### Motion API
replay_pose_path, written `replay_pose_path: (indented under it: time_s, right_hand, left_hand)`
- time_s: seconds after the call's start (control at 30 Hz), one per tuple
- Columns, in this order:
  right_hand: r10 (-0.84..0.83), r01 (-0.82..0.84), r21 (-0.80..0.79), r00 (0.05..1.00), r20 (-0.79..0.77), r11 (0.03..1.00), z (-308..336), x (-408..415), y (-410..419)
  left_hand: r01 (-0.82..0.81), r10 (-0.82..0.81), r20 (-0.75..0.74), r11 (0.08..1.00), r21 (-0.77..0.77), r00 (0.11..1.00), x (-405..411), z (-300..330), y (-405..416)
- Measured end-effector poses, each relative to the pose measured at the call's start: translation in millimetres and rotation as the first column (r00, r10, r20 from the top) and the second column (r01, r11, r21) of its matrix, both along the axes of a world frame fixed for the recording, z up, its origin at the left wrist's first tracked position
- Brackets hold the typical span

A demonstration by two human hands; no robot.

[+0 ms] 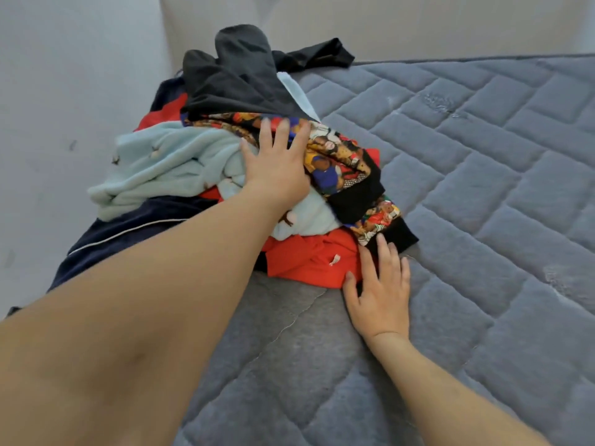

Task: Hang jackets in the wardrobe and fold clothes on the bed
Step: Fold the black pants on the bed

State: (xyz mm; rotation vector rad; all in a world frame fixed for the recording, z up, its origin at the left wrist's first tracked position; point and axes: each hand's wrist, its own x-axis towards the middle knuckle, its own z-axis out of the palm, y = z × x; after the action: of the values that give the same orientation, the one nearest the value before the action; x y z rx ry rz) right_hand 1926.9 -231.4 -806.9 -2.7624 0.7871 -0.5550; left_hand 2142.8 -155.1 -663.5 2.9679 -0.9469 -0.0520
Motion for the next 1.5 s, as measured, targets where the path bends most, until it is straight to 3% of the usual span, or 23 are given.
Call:
replay_pose_path:
  time_s: [0.07,0.13,0.27,0.37,0.47,0.53,0.63,0.73,0.83,0.9,0.97,1.07,1.2,1.3,1.37,1.5]
  right_hand:
    - [0.001,-0.001,-0.018,1.0,0.008,1.0,-3,1,-1]
    - [0.009,-0.008,-0.026,1.0,0.023,1.0,-3,-1,-1]
    - [0.013,-0.013,-0.02,0.999,0.032,1.0,-3,-1,-2]
    - [0.032,-0.032,-0.008,0.999,0.044,0.999,-4,-1,-3]
    - [0.034,-0.036,0.026,0.996,0.088,0.999,-4,-2,-3]
    - [0.026,-0.033,0.046,0.991,0.129,0.998,-4,-2,-2]
    - [0.026,-0.039,0.059,0.979,0.201,0.998,-3,-2,-2]
    - [-0.002,-0.029,0.114,0.964,0.267,0.993,-2,-4,-1]
    - [-0.033,-0.034,0.208,0.95,0.311,0.978,2,-5,-3]
    - [-0.011,-0.057,0.216,0.953,0.303,0.975,4,-7,-4]
    - [0.024,-0.079,0.203,0.965,0.26,0.976,6,-8,-4]
    - [0.08,-0.12,0.181,0.974,0.214,0.976,8,-10,-4]
    - [0.163,-0.182,0.125,0.976,0.145,0.975,9,-11,-4]
    - [0.275,-0.277,-0.007,0.951,0.145,0.961,5,-12,-3]
    - [0.336,-0.333,-0.045,0.931,0.143,0.942,3,-11,-4]
    - [0.374,-0.374,-0.024,0.918,0.129,0.927,4,-13,-4]
  left_hand:
    - [0.075,-0.08,0.098,0.996,0.052,0.992,8,-4,-5]
    - [0.218,-0.213,0.217,0.976,0.0,0.953,7,2,-3]
    - [0.369,-0.354,0.108,0.903,-0.221,0.929,-11,12,35]
    - [0.417,-0.407,0.094,0.901,-0.118,0.908,-29,13,66]
    - [0.455,-0.449,0.299,0.889,0.051,0.842,-21,14,62]
    - [0.461,-0.469,0.214,0.883,0.086,0.857,-10,15,52]
    - [0.379,-0.381,-0.003,0.919,0.11,0.925,-7,5,34]
    - [0.303,-0.303,-0.025,0.938,0.171,0.953,-12,4,10]
    - [0.379,-0.386,0.024,0.913,0.153,0.922,-10,14,5]
    - [0.37,-0.366,-0.055,0.916,0.154,0.929,-14,16,25]
    - [0.275,-0.232,-0.177,0.92,0.28,0.956,-26,18,50]
    - [0.264,-0.199,-0.185,0.845,0.465,0.962,-54,19,68]
    - [0.334,-0.238,-0.241,0.768,0.546,0.941,-110,-9,93]
    - [0.276,-0.02,-0.436,0.801,0.532,0.9,-144,-48,109]
    - [0.174,0.102,-0.427,0.811,0.559,0.899,-144,-64,106]
    - [0.093,0.107,-0.329,0.838,0.538,0.938,-141,-86,101]
